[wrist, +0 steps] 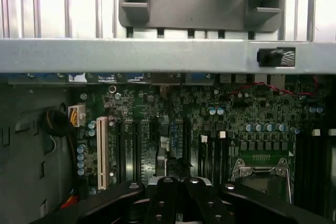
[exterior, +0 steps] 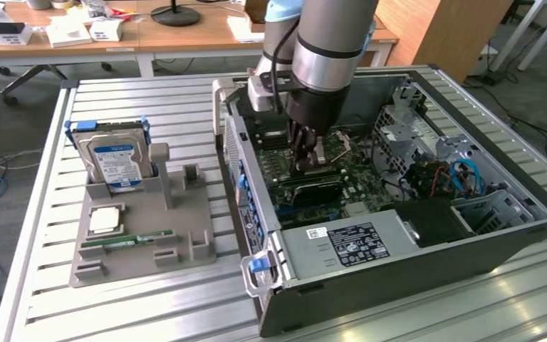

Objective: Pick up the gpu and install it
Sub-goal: 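Press down on the gpu until it lock into place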

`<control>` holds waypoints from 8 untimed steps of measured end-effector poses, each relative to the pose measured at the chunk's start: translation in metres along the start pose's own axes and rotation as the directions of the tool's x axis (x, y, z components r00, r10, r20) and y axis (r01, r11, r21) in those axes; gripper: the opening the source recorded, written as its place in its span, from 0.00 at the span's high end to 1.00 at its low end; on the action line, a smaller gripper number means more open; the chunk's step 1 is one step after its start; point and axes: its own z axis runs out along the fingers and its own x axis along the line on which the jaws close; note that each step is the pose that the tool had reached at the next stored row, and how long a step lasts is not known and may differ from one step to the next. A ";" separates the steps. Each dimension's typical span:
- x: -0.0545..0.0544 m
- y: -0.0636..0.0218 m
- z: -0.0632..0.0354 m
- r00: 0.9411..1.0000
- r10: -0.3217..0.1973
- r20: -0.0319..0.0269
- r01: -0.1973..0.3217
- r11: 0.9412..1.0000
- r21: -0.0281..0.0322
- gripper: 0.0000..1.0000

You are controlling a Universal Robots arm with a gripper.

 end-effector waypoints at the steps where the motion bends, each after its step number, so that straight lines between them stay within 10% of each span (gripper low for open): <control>1: 0.000 -0.0023 0.0000 1.000 0.000 0.000 0.000 1.000 0.000 0.89; 8: 0.000 -0.0171 -0.0001 1.000 0.000 0.000 0.000 1.000 0.000 0.89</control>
